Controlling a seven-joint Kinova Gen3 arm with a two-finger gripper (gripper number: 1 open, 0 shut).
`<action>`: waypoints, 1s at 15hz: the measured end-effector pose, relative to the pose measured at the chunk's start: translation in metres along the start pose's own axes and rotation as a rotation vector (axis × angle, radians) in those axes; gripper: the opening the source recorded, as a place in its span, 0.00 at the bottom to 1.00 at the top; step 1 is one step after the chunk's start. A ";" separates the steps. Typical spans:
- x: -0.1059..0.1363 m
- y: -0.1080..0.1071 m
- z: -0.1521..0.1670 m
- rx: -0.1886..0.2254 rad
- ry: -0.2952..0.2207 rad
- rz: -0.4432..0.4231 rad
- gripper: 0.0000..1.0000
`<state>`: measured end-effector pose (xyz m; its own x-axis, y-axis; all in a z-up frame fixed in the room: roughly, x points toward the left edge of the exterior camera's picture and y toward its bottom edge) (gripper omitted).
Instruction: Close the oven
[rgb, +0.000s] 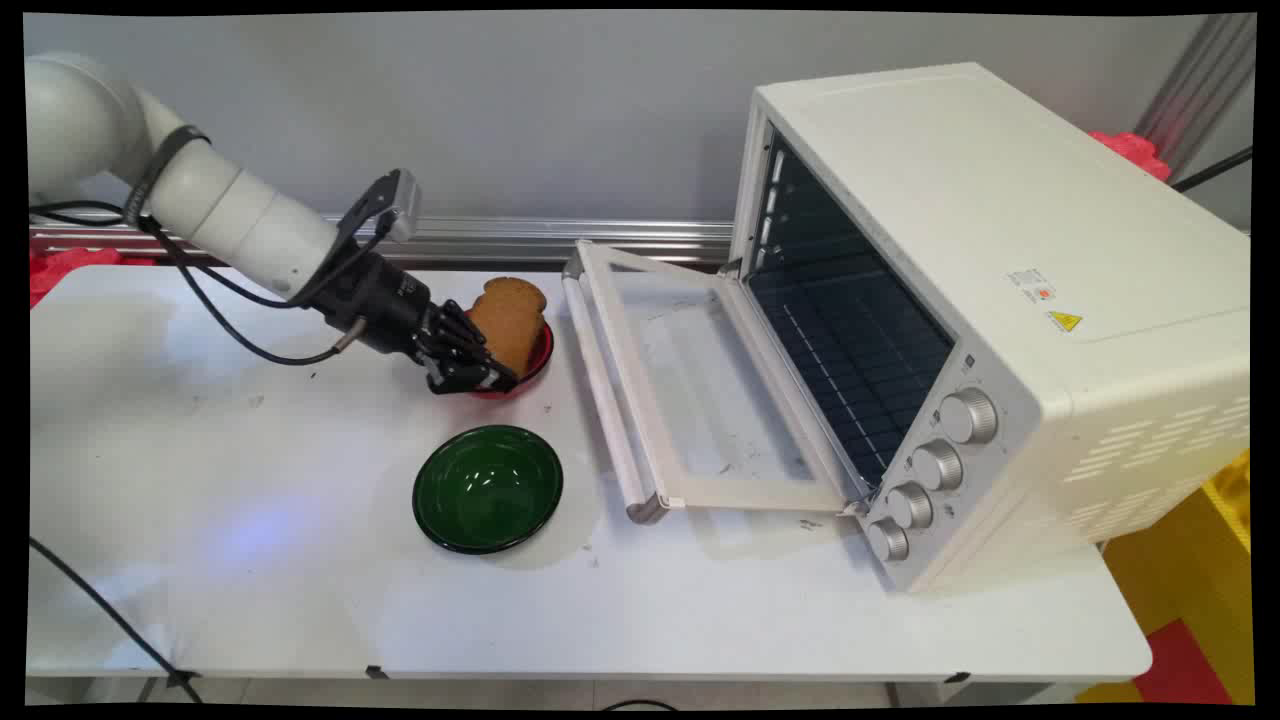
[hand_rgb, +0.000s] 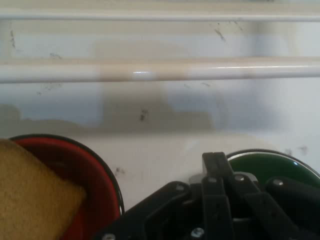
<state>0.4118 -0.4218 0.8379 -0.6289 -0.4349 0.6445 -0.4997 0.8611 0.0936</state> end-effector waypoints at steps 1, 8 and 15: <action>0.000 0.000 0.003 -0.001 0.003 -0.002 0.00; -0.006 -0.005 0.040 -0.017 0.032 -0.009 0.00; -0.011 -0.010 0.072 -0.023 0.056 -0.002 0.00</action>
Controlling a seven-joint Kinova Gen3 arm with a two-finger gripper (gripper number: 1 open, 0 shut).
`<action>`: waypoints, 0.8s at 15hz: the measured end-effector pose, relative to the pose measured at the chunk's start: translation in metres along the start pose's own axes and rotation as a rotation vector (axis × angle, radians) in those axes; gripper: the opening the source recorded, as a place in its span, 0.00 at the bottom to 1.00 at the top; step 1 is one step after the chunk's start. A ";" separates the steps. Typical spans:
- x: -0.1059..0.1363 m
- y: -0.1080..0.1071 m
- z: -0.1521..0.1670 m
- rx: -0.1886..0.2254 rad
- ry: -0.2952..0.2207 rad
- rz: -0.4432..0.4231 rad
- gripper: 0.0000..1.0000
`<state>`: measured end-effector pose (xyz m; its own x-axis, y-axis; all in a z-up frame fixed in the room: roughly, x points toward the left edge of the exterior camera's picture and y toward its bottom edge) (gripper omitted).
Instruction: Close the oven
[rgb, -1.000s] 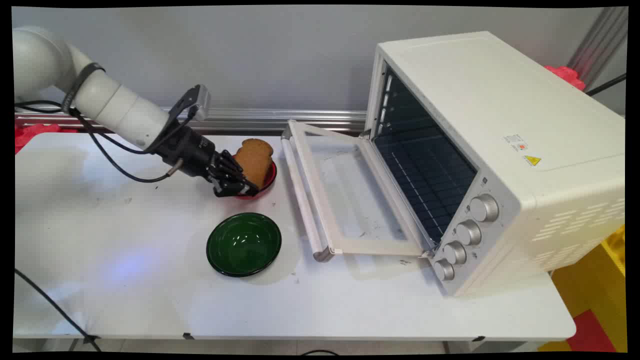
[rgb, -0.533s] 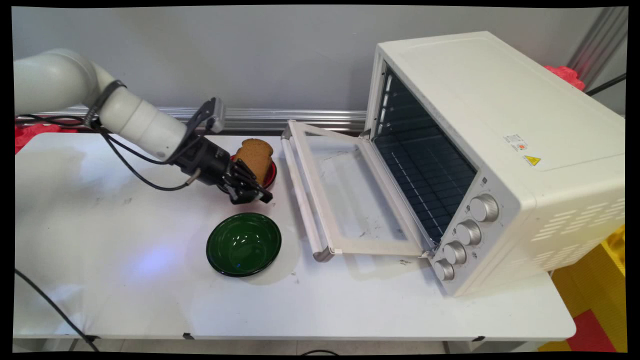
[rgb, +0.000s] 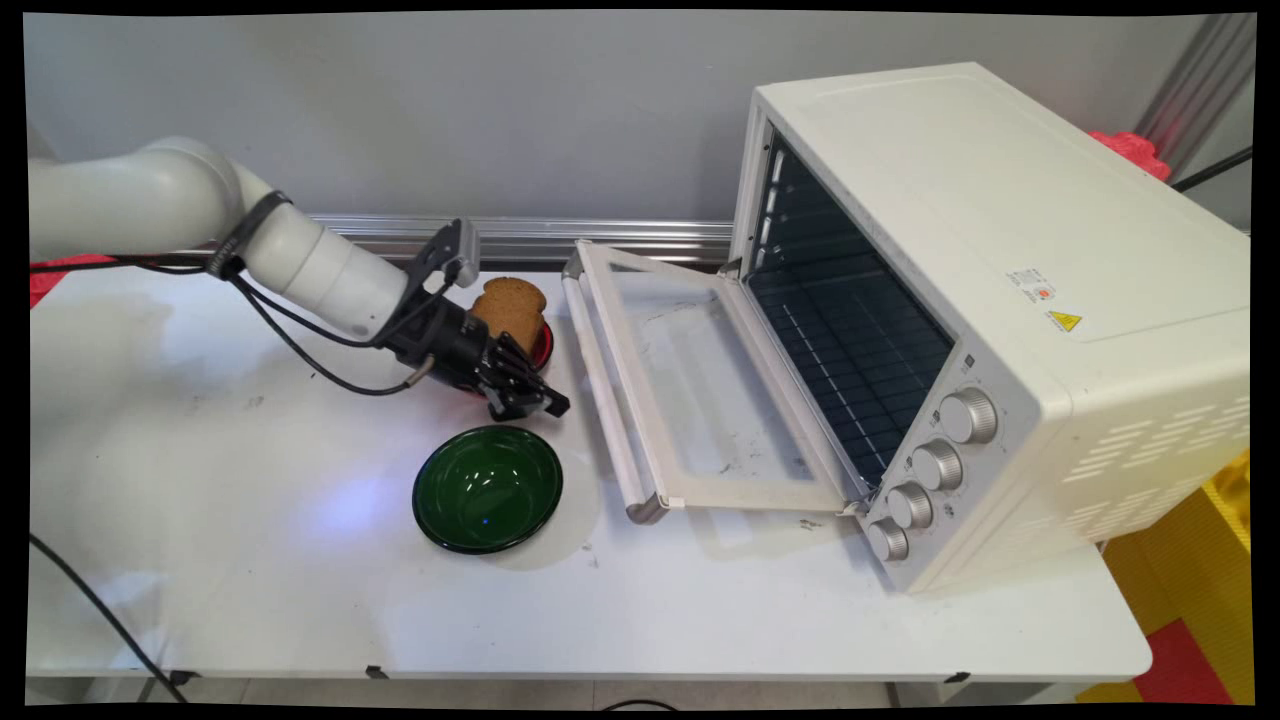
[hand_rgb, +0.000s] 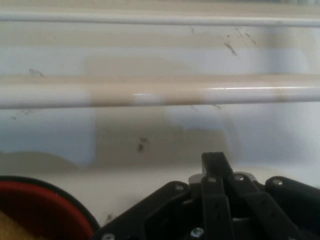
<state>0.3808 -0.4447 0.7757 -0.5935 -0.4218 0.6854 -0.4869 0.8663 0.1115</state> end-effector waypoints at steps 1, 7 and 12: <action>0.000 -0.001 0.004 -0.001 0.005 0.001 0.00; 0.005 -0.001 0.019 -0.006 0.045 0.005 0.00; 0.012 -0.001 0.023 -0.010 0.079 -0.001 0.00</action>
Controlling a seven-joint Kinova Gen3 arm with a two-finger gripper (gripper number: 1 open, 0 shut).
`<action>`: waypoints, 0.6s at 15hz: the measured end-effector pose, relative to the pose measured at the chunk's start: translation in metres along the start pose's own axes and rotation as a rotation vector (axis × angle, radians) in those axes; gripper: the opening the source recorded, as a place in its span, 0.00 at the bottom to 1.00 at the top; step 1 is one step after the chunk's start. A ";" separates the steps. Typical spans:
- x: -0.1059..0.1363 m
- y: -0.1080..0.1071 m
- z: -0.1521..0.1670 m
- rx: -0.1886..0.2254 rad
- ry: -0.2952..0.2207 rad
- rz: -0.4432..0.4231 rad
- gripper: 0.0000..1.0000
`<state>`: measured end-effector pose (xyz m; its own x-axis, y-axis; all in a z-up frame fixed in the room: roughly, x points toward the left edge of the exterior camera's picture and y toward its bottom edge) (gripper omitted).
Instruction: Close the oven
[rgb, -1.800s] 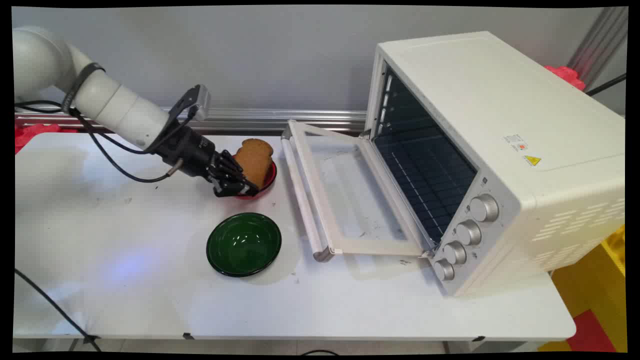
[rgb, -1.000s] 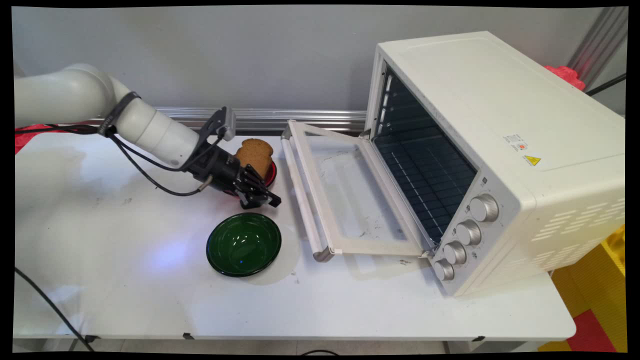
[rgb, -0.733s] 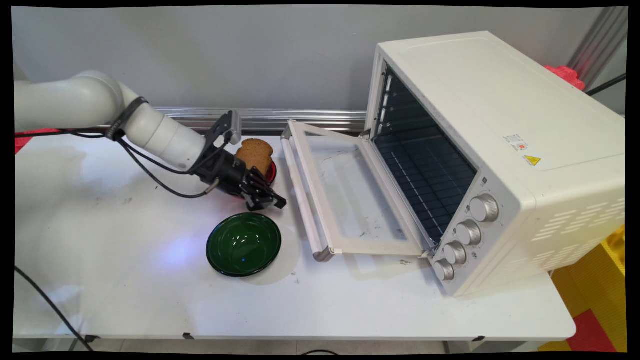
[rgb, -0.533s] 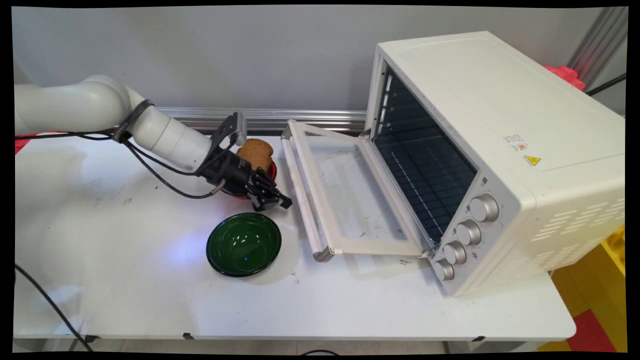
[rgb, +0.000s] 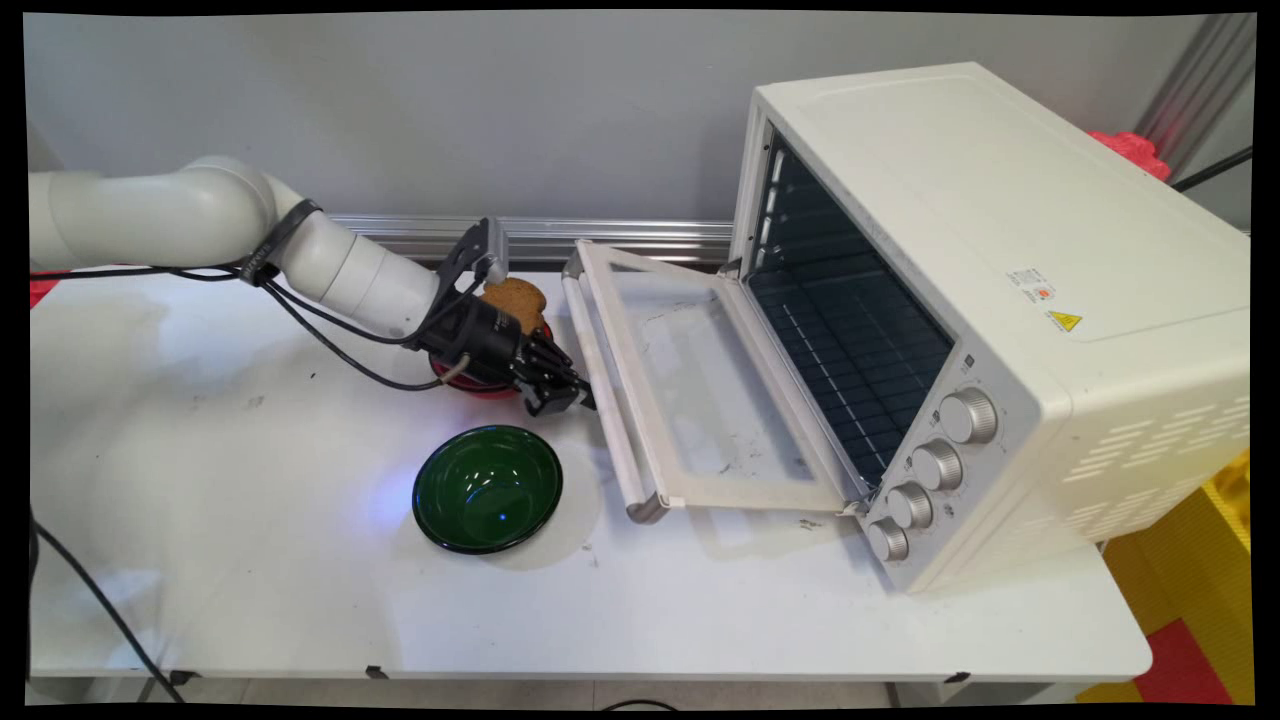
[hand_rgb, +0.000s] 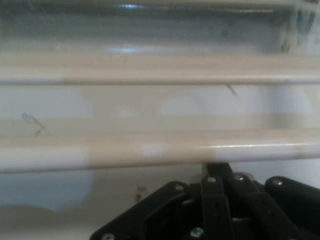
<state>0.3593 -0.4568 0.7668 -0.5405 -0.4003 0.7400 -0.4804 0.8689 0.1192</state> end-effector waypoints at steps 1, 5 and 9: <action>0.002 0.000 0.000 -0.003 0.008 0.000 0.00; 0.010 0.001 -0.005 -0.012 0.038 0.000 0.00; 0.024 0.001 -0.007 -0.025 0.080 0.003 0.00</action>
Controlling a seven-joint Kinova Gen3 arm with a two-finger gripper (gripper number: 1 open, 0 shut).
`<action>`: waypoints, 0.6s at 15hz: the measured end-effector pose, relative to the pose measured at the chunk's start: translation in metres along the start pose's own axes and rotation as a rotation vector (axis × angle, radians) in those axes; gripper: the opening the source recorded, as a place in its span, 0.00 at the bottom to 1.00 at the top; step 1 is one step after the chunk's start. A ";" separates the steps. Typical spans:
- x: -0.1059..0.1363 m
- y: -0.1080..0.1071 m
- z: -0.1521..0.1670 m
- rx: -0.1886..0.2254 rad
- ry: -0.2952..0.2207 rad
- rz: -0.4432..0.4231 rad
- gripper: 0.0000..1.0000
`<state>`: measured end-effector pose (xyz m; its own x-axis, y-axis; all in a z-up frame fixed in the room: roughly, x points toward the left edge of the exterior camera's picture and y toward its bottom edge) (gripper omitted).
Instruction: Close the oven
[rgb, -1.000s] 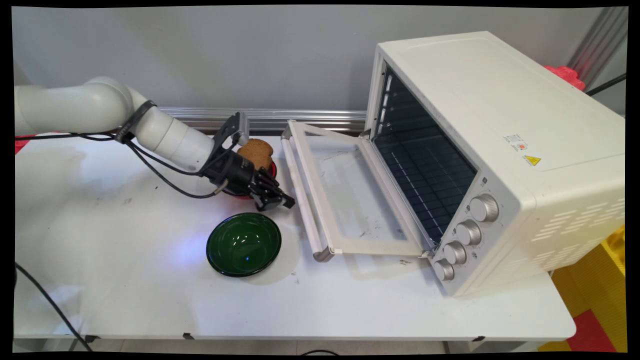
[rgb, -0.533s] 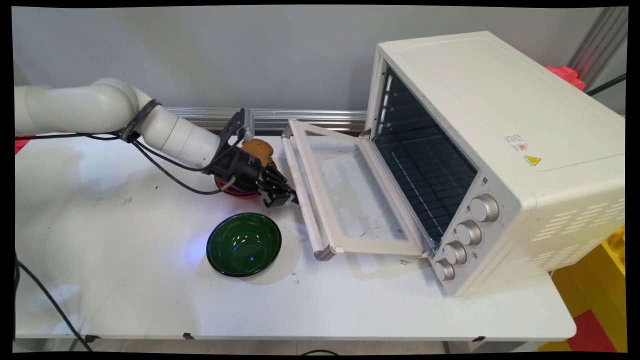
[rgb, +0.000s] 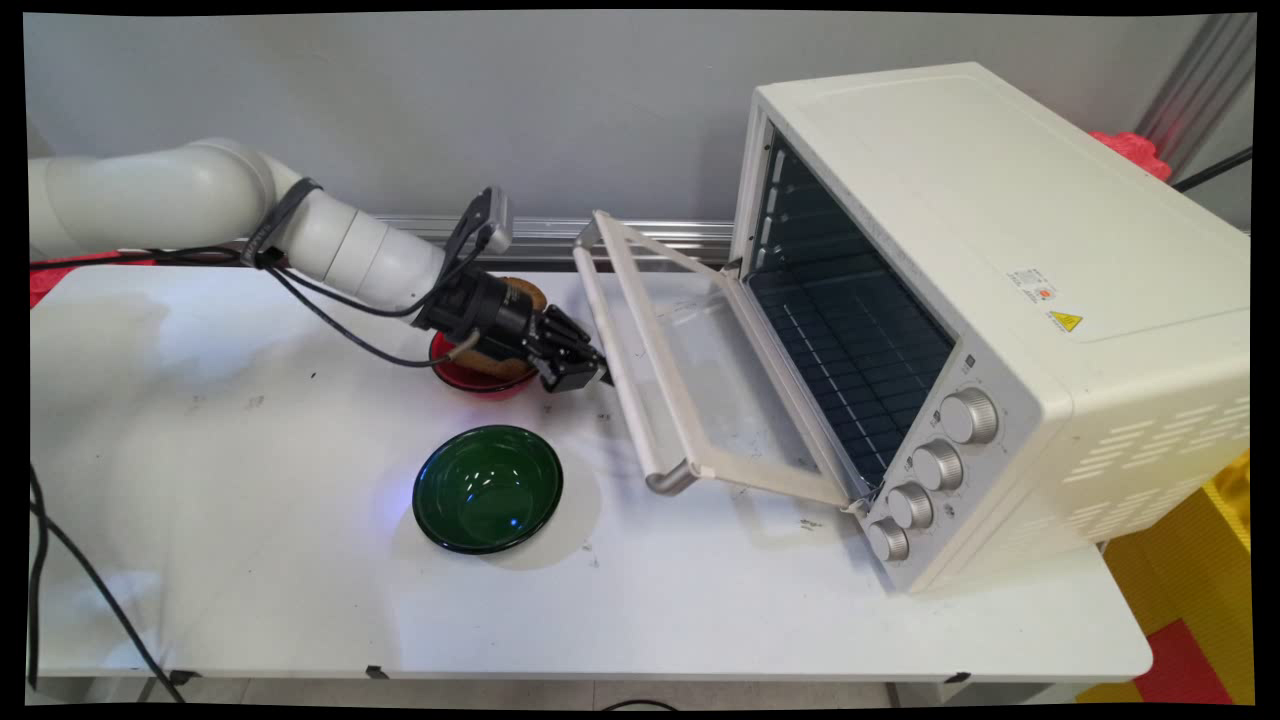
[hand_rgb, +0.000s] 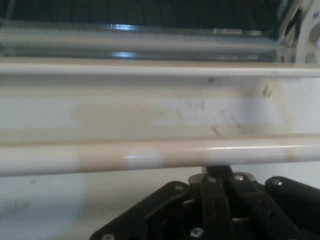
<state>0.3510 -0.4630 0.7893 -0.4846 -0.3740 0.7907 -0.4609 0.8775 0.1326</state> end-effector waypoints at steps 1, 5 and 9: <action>0.005 0.000 0.000 -0.003 0.012 0.002 0.00; 0.023 -0.002 0.001 -0.011 0.054 0.011 0.00; 0.043 -0.005 0.007 -0.014 0.100 0.023 0.00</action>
<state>0.3275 -0.4853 0.8188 -0.4177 -0.3228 0.8493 -0.4401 0.8897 0.1217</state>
